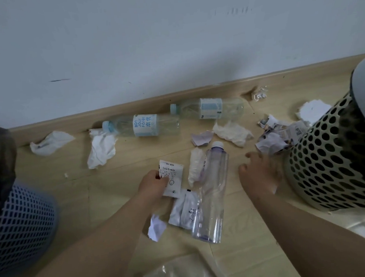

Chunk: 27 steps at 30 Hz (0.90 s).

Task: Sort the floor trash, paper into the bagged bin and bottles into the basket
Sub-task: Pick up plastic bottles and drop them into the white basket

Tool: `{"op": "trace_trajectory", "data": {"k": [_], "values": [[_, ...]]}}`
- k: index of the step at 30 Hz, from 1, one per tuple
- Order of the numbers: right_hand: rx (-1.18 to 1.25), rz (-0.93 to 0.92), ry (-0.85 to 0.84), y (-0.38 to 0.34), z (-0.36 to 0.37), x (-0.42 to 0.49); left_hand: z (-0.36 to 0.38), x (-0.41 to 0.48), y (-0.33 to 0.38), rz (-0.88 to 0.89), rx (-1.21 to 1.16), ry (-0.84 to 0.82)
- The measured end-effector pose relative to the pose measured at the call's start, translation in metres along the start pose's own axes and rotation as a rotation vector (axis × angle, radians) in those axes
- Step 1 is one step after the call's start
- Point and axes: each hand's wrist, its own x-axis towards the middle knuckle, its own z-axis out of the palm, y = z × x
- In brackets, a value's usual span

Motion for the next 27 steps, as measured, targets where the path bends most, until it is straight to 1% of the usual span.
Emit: {"op": "trace_trajectory", "data": {"k": [3,4,5,9,11,14,18,20,23,24,25,27], "values": [[0.017,0.240,-0.231,0.012,-0.006,-0.001,-0.007,-0.003,-0.009,0.003,-0.021,0.021],[-0.001,0.272,-0.275,0.014,-0.004,-0.006,-0.009,-0.003,-0.011,0.007,-0.029,0.017],[-0.023,0.270,-0.282,0.016,-0.001,-0.010,-0.010,-0.004,-0.012,0.010,-0.040,0.011],[-0.089,0.093,-0.206,0.009,0.011,-0.022,-0.015,-0.007,-0.016,0.012,-0.059,-0.014],[-0.056,0.010,-0.211,0.000,0.016,-0.025,-0.020,-0.008,-0.019,0.015,-0.001,-0.034],[0.009,-0.093,-0.277,-0.014,0.017,-0.028,-0.027,-0.011,-0.024,0.043,0.165,-0.092],[0.033,-0.097,-0.294,-0.024,0.018,-0.030,-0.018,-0.022,-0.023,0.083,0.256,-0.193],[0.026,-0.116,-0.297,-0.026,0.021,-0.035,-0.006,-0.028,-0.020,0.093,0.342,-0.185],[0.030,-0.159,-0.300,-0.029,0.024,-0.042,0.017,-0.037,-0.018,0.125,0.532,-0.115],[0.029,-0.174,-0.303,-0.028,0.024,-0.043,0.024,-0.039,-0.018,0.136,0.536,-0.095],[0.025,-0.188,-0.311,-0.028,0.023,-0.044,0.028,-0.040,-0.019,0.138,0.490,-0.085],[0.008,-0.216,-0.338,-0.027,0.021,-0.043,0.033,-0.041,-0.022,0.115,0.338,-0.095]]}}
